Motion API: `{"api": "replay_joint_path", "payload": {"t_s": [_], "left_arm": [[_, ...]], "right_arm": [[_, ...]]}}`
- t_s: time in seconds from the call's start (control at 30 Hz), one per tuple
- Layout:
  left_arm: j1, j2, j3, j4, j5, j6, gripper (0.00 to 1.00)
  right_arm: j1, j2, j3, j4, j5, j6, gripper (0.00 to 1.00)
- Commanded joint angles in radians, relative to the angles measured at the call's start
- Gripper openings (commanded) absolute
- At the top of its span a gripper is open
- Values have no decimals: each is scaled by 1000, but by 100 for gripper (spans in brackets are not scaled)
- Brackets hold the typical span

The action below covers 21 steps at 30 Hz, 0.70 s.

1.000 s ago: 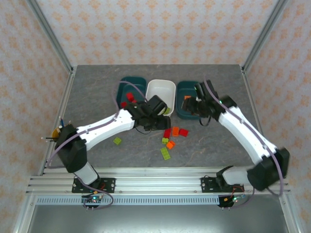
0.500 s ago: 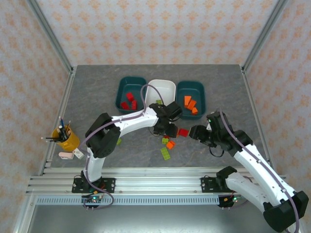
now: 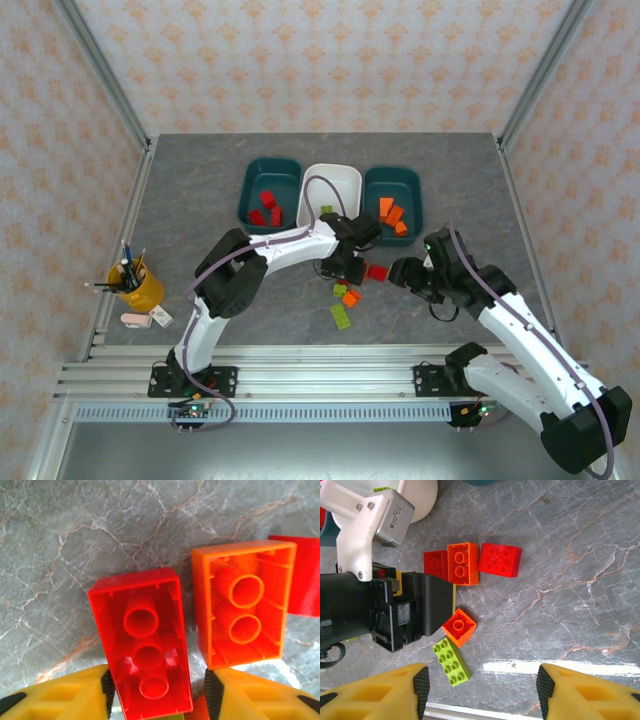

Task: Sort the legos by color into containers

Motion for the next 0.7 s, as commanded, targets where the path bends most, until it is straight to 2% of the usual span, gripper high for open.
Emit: {"api": "replay_joint_path", "payload": {"t_s": [0.0,0.13,0.27,0.37,0.43,0.57,0.67], "left_arm": [[-3,28,46,-66,-73,20,48],[-2,32,54,-78,-100,25,46],[-2,22,44,-81,-123,28,37],[-3,17,32,-86,-135,31,35],[-3,15,27,-90,-146,33,36],[-3,31,34,-85,-148,43,47],[-2,55,58,-85,-152,49,48]], "right_arm": [[4,6,14,12,4,4,60],[4,13,19,14,6,4,60],[4,19,20,19,7,4,60],[5,23,18,24,4,4,60],[4,26,17,25,3,4,60],[5,31,13,33,-5,6,60],[5,34,14,35,-7,6,60]]}}
